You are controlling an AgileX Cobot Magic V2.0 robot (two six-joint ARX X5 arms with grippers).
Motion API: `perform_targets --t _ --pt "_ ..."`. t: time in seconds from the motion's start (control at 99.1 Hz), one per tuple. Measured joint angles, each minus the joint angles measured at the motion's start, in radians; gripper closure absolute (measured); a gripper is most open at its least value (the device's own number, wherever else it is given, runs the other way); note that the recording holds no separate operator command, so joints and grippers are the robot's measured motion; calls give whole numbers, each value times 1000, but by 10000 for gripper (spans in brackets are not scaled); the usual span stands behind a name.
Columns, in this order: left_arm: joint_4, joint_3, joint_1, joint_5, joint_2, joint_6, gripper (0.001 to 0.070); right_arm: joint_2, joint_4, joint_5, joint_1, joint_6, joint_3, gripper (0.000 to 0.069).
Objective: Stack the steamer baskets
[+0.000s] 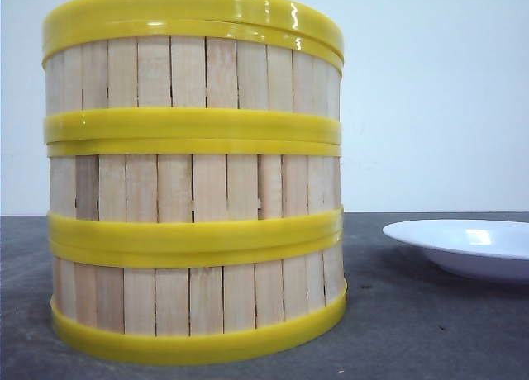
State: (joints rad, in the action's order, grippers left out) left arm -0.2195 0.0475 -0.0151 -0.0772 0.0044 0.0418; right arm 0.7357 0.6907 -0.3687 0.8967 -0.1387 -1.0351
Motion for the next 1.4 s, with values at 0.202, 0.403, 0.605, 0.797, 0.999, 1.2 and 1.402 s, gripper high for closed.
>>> perform_targets --t 0.202,0.403,0.605,0.797,0.999,1.2,1.402 --pt "0 0 0 0 0 0 684 0 0 -5 -1 15 0 682" --pt "0 0 0 0 0 0 684 -12 -46 -40 -114 115 0 682" --pt "0 0 0 0 0 0 684 -71 -56 28 -372 140 0 682" --pt "0 0 0 0 0 0 684 -163 -124 53 -623 145 88 682" --pt "0 0 0 0 0 0 684 -302 -306 84 -757 150 325 683" --pt "0 0 0 0 0 0 684 -464 -468 150 -790 150 607 683" --pt "0 0 0 0 0 0 684 -597 -515 292 -830 146 824 683"
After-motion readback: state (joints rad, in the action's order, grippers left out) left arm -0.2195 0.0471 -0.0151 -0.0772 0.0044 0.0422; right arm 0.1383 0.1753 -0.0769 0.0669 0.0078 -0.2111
